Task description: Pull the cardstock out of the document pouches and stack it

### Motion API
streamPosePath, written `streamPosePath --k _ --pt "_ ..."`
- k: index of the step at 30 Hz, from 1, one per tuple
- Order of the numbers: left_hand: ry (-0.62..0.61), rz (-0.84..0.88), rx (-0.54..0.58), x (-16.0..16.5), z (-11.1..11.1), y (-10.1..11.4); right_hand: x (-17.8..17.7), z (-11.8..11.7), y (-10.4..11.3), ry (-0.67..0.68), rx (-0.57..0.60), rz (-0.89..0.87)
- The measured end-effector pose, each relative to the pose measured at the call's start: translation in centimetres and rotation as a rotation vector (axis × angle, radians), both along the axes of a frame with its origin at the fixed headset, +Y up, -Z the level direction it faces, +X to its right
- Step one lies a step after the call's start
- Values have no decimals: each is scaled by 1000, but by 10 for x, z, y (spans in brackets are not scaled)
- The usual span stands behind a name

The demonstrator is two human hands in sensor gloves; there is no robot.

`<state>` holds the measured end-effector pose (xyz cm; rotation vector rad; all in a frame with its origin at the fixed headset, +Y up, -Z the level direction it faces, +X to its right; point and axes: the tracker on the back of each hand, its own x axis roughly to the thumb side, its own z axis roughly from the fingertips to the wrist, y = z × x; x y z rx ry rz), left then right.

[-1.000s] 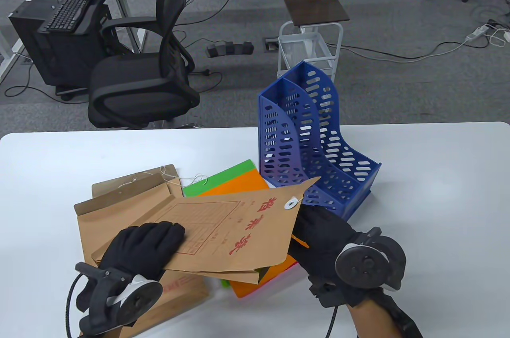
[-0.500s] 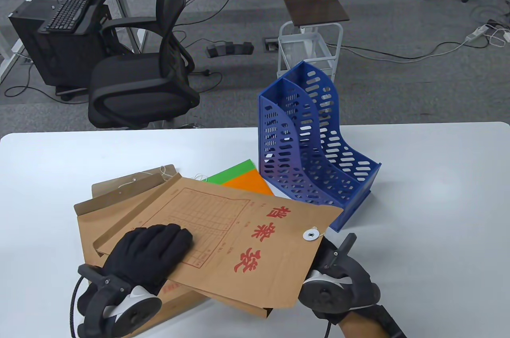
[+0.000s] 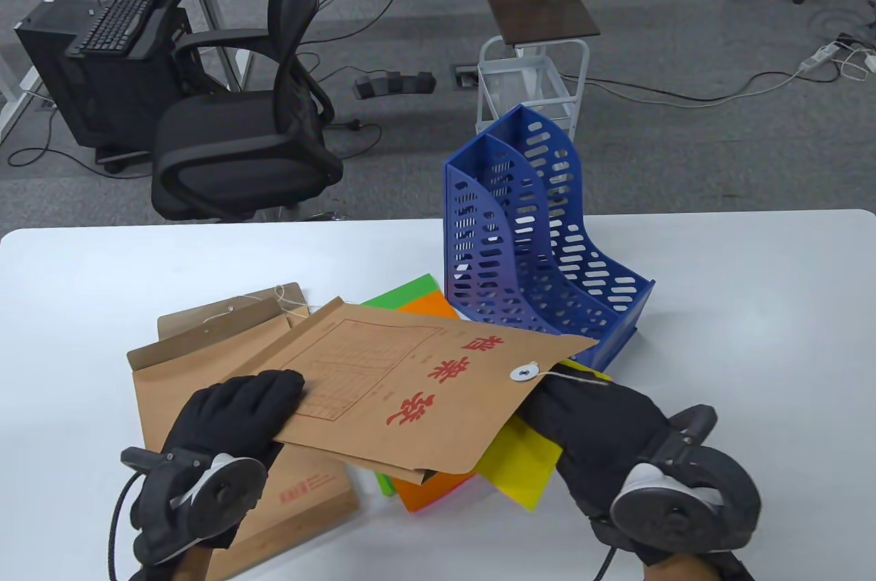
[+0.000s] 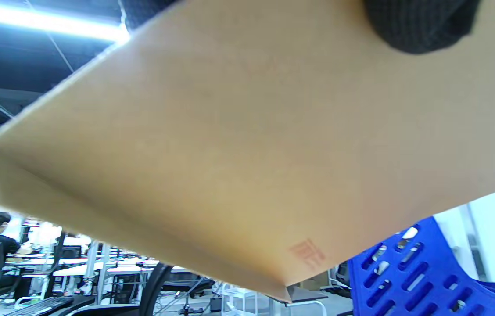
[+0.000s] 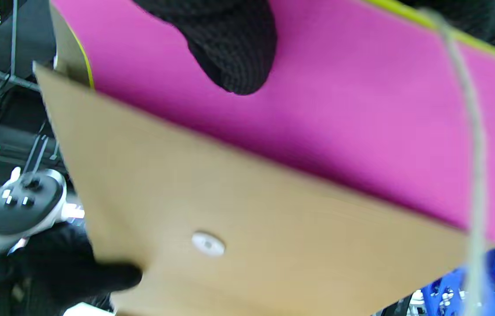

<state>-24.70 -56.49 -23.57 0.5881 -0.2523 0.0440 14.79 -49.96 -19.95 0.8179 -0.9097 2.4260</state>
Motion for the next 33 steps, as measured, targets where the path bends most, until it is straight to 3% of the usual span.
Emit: streamPosePath --k 6,9,14,18,22,26,29,33 --pt "135 90 -59 -11 -10 -3 74 19 18 -170 111 -305" --pt "182 266 -198 -17 -16 -13 106 28 19 -222 195 -425" --pt "148 592 -234 -28 -22 -33 117 29 15 -223 294 -512" --pt "57 945 -268 -34 -20 -64 85 14 12 -188 251 -394" --pt "27 1189 -216 -47 -10 -96 25 -11 -6 -184 183 -231" --pt "45 1426 -56 -77 9 -99 -33 -47 -35 -240 150 -137" --pt "102 1551 90 -100 25 -102 -70 -91 -60 -284 18 -4" --pt "98 1620 140 -113 31 -105 -119 -136 -113 -221 -91 255"
